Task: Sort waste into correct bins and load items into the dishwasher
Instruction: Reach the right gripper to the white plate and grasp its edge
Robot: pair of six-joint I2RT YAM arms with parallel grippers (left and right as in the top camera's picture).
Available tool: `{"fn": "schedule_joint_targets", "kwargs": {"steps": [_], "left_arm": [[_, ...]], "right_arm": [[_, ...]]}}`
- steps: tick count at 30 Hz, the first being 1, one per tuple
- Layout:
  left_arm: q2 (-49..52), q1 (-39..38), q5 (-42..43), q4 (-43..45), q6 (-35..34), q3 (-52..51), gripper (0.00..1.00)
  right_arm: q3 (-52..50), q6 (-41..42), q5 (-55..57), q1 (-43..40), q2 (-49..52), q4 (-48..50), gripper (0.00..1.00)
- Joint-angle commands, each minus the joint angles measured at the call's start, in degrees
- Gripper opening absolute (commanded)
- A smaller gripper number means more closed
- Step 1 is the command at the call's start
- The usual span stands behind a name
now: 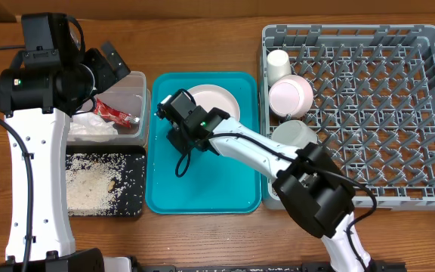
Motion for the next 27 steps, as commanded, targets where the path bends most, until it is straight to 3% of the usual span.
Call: {"fn": "schedule_joint_targets", "kwargs": {"steps": [1,5,8,12,18,27], "left_arm": [[-0.8,0.1,0.4,0.1,0.8,1.1,1.00],[-0.8,0.1,0.4,0.1,0.8,1.1,1.00],[-0.8,0.1,0.4,0.1,0.8,1.1,1.00],[-0.8,0.1,0.4,0.1,0.8,1.1,1.00],[-0.8,0.1,0.4,0.1,0.8,1.1,1.00],[-0.8,0.1,0.4,0.1,0.8,1.1,1.00]], "right_arm": [[-0.4,-0.3,-0.3,-0.2,1.7,0.3,0.30],[-0.4,-0.3,-0.3,-0.2,3.1,0.1,0.22],[-0.4,-0.3,-0.3,-0.2,3.1,0.1,0.10],[-0.4,-0.3,-0.1,-0.2,3.1,-0.4,0.04],[1.6,-0.3,2.8,-0.2,1.9,-4.6,0.04],[13.7,0.4,-4.9,-0.8,-9.7,-16.6,0.04]]}}
